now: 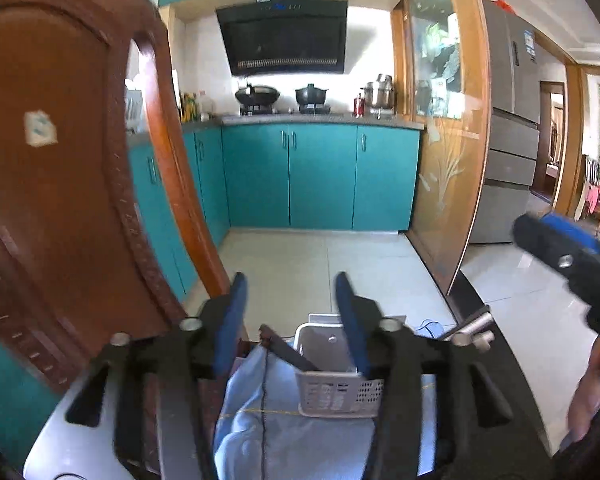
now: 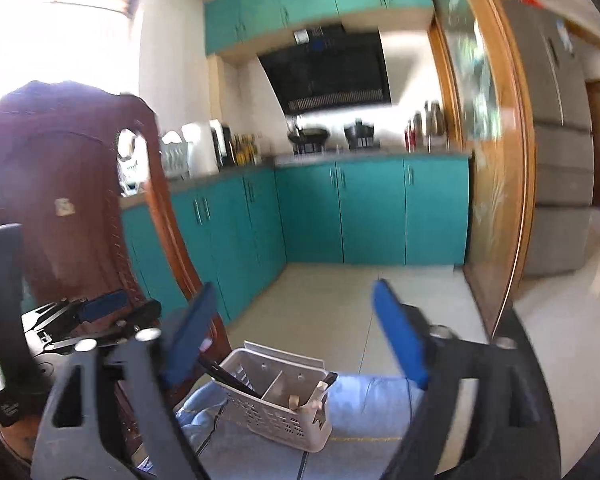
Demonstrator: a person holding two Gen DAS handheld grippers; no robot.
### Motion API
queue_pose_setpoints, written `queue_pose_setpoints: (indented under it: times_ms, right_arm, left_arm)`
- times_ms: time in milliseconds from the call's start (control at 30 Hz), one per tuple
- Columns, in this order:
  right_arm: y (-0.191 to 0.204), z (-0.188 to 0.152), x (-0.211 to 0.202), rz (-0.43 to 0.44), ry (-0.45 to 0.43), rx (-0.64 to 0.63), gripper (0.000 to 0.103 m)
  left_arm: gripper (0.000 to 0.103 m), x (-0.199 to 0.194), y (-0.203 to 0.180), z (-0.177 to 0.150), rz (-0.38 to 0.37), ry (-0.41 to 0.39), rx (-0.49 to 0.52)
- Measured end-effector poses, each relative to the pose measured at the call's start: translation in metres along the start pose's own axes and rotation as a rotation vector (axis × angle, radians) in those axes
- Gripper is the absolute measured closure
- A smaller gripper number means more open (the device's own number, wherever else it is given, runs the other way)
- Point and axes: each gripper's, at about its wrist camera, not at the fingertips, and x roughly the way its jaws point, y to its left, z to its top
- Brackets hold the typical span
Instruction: Organize utensils
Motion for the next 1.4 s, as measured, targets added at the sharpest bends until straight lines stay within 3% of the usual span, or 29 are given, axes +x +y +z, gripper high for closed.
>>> queue_pose_setpoints:
  times_ms: [67, 200, 233, 333, 500, 600, 700, 833, 1200, 1400]
  right_arm:
    - [0.003, -0.005, -0.022, -0.003, -0.051, -0.016, 0.003]
    - [0.007, -0.028, -0.060, -0.016, -0.106, -0.023, 0.003]
    - [0.007, -0.037, -0.069, -0.020, -0.117, -0.020, 0.003]
    - [0.011, -0.060, -0.088, -0.062, -0.114, -0.053, 0.003]
    - [0.025, -0.101, -0.104, -0.139, -0.078, -0.214, 0.003]
    - [0.034, -0.117, -0.106, -0.155, -0.042, -0.299, 0.003]
    - [0.038, -0.119, -0.113, -0.136, -0.063, -0.289, 0.003]
    - [0.039, -0.118, -0.111, -0.221, -0.058, -0.257, 0.003]
    - [0.042, -0.127, -0.119, -0.131, -0.073, -0.245, 0.003]
    - [0.045, -0.128, -0.119, -0.112, -0.079, -0.250, 0.003]
  left_arm:
    - [0.041, -0.021, -0.003, -0.006, 0.012, -0.039, 0.022]
    - [0.033, -0.065, -0.001, -0.023, 0.030, -0.110, 0.024]
    - [0.027, -0.075, 0.000, -0.028, 0.024, -0.121, 0.017]
    - [0.016, -0.098, 0.002, -0.047, 0.010, -0.137, 0.015]
    - [0.004, -0.117, 0.000, -0.087, 0.092, -0.129, 0.062]
    - [0.004, -0.129, 0.001, -0.105, 0.107, -0.130, 0.060]
    - [0.004, -0.142, 0.005, -0.117, 0.090, -0.131, 0.033]
    - [0.004, -0.149, 0.006, -0.123, 0.111, -0.148, 0.047]
    - [0.004, -0.153, -0.006, -0.125, 0.112, -0.176, 0.093]
    - [0.004, -0.150, -0.001, -0.124, 0.092, -0.175, 0.069]
